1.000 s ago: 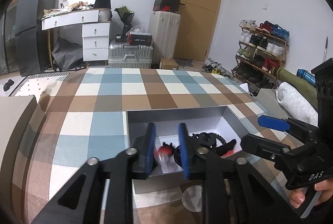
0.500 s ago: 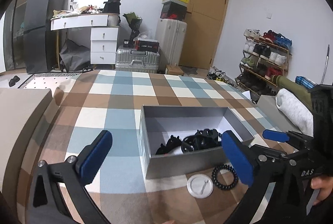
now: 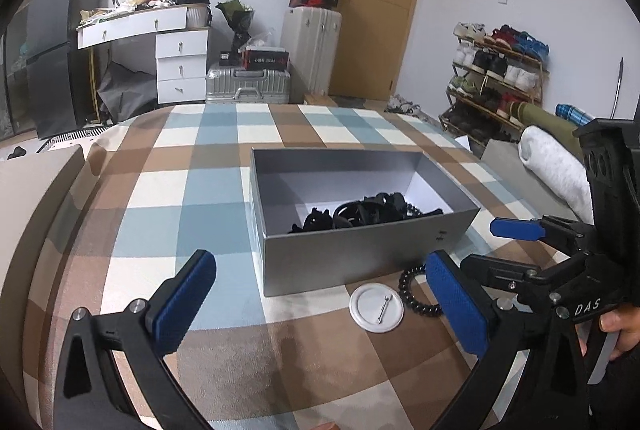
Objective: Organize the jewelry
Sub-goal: 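Withdraw both grippers toward the black beaded bracelet and white badge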
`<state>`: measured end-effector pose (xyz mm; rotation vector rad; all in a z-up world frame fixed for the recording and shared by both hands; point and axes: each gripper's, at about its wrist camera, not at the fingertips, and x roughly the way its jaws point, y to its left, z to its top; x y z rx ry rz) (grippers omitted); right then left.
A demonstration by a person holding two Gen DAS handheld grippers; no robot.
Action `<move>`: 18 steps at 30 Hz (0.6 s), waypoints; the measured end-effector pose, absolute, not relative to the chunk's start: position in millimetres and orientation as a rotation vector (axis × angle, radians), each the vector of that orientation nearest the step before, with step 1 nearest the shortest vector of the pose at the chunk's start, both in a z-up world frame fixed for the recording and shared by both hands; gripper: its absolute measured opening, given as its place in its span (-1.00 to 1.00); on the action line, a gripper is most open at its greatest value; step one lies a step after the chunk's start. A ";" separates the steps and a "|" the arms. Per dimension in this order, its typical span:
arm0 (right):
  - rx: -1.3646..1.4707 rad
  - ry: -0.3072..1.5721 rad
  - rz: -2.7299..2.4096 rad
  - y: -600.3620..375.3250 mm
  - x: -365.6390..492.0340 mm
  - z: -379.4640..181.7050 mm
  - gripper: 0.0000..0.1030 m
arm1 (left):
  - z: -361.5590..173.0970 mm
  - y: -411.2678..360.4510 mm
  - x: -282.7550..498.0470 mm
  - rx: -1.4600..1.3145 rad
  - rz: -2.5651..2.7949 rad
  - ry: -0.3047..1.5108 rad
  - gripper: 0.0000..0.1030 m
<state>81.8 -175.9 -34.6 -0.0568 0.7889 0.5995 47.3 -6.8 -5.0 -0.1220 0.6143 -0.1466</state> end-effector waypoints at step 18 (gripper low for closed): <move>-0.213 0.886 0.633 -154.6 74.8 -54.8 -0.03 | -11.3 -0.9 47.3 -0.144 -0.093 0.662 0.98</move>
